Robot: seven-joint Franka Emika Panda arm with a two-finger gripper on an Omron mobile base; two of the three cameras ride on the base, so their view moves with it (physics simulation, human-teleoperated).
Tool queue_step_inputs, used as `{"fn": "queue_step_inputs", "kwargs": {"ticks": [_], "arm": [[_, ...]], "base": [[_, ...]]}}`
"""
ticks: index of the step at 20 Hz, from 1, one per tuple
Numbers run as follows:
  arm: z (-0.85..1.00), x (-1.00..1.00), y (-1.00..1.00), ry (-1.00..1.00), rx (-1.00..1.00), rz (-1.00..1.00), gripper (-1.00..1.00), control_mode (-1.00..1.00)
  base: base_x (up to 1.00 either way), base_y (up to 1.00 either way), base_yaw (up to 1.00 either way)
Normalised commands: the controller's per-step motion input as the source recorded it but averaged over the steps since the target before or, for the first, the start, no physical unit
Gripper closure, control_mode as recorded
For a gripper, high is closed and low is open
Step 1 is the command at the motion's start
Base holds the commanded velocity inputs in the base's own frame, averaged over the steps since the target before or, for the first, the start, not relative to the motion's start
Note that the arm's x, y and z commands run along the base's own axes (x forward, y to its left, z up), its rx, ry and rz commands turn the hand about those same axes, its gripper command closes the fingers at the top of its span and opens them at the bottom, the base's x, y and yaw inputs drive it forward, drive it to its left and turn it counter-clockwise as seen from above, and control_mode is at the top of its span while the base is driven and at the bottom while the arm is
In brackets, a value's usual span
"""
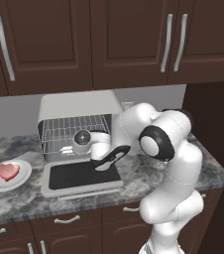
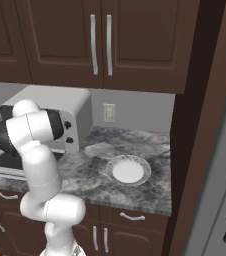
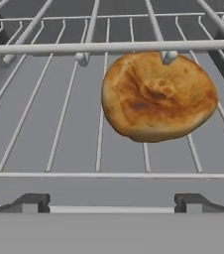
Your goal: Open the toaster oven door. Place the bread on the bottom rack in the toaster oven and place the steak on the top rack.
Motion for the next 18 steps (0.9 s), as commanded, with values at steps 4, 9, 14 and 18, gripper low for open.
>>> {"fn": "queue_step_inputs", "kwargs": {"ticks": [4, 9, 14, 18], "arm": [[0.25, -0.33, 0.0, 0.0, 0.0, 0.0, -1.0, -1.0], [0.38, -0.31, 0.03, 0.0, 0.0, 0.0, -1.0, -1.0], [0.45, -0.27, 0.02, 0.0, -0.03, 0.02, -1.0, -1.0], [0.46, -0.21, 0.03, 0.0, -0.08, 0.07, -1.0, -1.0]], "base": [[0.0, 0.0, 0.0], [0.0, 0.0, 0.0], [0.0, 0.0, 0.0], [0.0, 0.0, 0.0]]}}
